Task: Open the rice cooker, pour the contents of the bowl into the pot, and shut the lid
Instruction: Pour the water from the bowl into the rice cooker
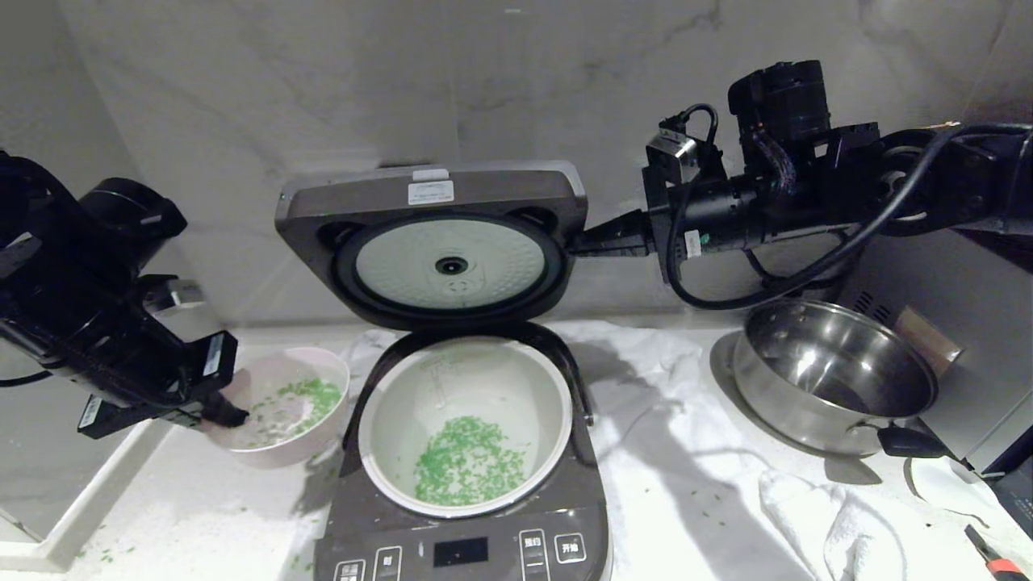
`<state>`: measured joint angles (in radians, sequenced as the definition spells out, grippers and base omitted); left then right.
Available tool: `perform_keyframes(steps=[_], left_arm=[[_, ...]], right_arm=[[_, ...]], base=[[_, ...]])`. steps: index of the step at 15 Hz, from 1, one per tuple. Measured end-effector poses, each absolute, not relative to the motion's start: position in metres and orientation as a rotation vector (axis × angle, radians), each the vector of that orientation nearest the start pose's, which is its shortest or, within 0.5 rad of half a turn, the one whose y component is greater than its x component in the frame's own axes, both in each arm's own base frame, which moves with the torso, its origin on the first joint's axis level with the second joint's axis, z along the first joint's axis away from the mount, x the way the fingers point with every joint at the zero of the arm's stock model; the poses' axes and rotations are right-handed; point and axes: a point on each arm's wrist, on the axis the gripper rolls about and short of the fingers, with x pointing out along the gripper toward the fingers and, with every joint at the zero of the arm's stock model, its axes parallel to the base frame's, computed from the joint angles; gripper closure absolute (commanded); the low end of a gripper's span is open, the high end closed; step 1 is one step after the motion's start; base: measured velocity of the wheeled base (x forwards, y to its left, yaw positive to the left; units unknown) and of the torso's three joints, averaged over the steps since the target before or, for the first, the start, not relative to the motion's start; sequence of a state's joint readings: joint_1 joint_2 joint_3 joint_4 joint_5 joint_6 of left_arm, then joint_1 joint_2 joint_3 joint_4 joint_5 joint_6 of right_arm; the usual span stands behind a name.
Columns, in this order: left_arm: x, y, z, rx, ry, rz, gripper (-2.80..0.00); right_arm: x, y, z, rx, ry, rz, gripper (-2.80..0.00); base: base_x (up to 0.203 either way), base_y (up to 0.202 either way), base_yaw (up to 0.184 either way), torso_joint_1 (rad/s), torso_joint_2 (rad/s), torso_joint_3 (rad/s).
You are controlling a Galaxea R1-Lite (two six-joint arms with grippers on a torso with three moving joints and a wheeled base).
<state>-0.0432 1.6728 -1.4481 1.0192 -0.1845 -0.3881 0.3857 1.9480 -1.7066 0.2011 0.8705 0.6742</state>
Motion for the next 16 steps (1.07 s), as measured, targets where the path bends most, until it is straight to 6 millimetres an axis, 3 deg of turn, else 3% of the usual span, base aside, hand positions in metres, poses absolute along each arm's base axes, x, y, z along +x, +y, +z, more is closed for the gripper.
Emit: perform_keyframes(steps=[4,11,16], left_arm=[[0.249,-0.024,0.238,-0.425,1.271,0.032,0.0],[0.242,-0.036,0.242,-0.424,1.265,0.006,0.0],[0.246,-0.06,0.244,-0.421,1.272,-0.032,0.0]], right_arm=[[0.362,0.154,0.288,0.722,0.798,1.025,0.0],[0.381,0.15,0.286,0.736,0.775,1.006,0.0],[0.381,0.15,0.284,0.764,0.797,0.993,0.0]], base=[[0.0,0.0,0.0,0.0,0.0,0.0],[0.0,0.0,0.0,0.0,0.0,0.0],[0.0,0.0,0.0,0.0,0.0,0.0]])
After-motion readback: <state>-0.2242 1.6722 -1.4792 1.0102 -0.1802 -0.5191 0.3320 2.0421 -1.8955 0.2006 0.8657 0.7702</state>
